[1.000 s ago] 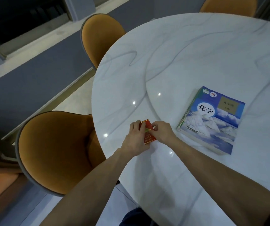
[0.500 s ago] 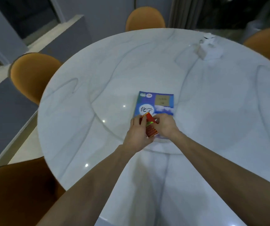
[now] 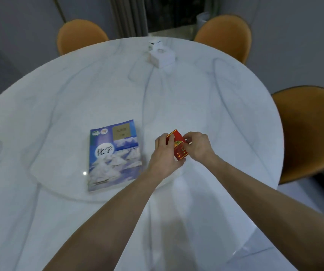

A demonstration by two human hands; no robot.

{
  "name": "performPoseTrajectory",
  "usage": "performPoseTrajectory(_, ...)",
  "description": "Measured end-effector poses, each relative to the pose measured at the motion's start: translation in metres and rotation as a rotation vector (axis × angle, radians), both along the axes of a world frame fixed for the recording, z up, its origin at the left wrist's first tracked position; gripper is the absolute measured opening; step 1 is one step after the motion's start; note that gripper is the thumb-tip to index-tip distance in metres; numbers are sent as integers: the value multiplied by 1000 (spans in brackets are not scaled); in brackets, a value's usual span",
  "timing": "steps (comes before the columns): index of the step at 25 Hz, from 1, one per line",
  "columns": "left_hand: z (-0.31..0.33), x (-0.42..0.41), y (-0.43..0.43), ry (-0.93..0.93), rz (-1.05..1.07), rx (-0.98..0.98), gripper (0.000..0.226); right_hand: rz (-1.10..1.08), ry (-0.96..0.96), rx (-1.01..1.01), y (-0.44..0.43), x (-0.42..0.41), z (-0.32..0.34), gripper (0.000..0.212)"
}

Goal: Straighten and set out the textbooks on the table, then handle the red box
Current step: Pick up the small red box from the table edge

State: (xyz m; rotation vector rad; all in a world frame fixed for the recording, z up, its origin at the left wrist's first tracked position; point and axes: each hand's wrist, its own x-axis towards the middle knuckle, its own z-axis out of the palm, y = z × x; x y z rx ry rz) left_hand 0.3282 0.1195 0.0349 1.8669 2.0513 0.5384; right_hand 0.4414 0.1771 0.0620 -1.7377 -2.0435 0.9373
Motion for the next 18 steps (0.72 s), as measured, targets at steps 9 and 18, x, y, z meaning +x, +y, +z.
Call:
performPoseTrajectory(9,-20,84,68,-9,-156,-59,86,-180,30,-33,48,94,-21,26)
performPoseTrajectory(18,-52,151,141,8,-274,-123,85,-346,68,-70,104,162,-63,26)
